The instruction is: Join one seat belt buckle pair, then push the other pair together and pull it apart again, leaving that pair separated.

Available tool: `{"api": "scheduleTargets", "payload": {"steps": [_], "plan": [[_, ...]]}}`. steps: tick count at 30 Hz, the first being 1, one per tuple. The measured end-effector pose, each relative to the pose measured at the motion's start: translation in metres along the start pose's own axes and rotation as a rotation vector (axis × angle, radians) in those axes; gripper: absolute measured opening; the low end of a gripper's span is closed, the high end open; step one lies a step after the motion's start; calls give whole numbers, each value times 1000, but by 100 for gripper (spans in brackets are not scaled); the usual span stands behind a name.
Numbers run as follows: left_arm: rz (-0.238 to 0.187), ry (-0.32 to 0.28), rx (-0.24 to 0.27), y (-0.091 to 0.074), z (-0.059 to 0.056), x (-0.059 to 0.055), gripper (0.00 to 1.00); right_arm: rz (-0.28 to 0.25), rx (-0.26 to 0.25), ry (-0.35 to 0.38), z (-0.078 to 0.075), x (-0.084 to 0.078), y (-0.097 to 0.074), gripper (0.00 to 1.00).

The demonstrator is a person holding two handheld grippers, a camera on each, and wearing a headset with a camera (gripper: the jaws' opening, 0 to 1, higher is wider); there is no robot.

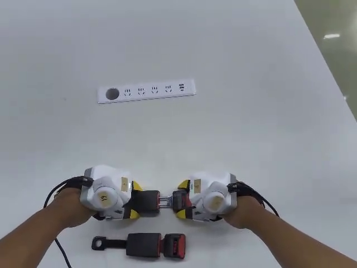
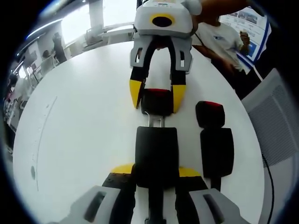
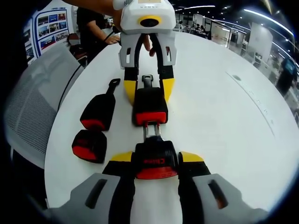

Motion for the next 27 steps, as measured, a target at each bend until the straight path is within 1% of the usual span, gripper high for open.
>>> {"api": "scheduleTargets", "payload": {"steps": [2, 8, 14, 19, 21, 27], "plan": [[-1, -5, 3, 0, -1, 1, 32, 3, -8, 7, -1, -3, -3, 34], [0, -15, 6, 0, -1, 0, 32, 14, -8, 13, -1, -14, -22, 34], [3, -27, 14, 0, -2, 0, 32, 23, -16, 18, -2, -25, -29, 34], [11, -28, 12, 0, -2, 1, 32, 26, -17, 18, -4, -32, -32, 34], [10, -32, 11, 0, -2, 0, 33, 29, -18, 19, -2, -33, -34, 34], [12, -38, 14, 1, -2, 0, 33, 26, -20, 20, -4, -41, -39, 34]]}}
Point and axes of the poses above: the centre of the closed fingertips' face, and the gripper's own axes: y roughly forward along the fingers, z roughly to its left, x roughly out of its top, the point moved 6 cm from there along -y, roughly backward along the fingers, and after that the axes turned 1 degree about z, right-handed, at the moved point
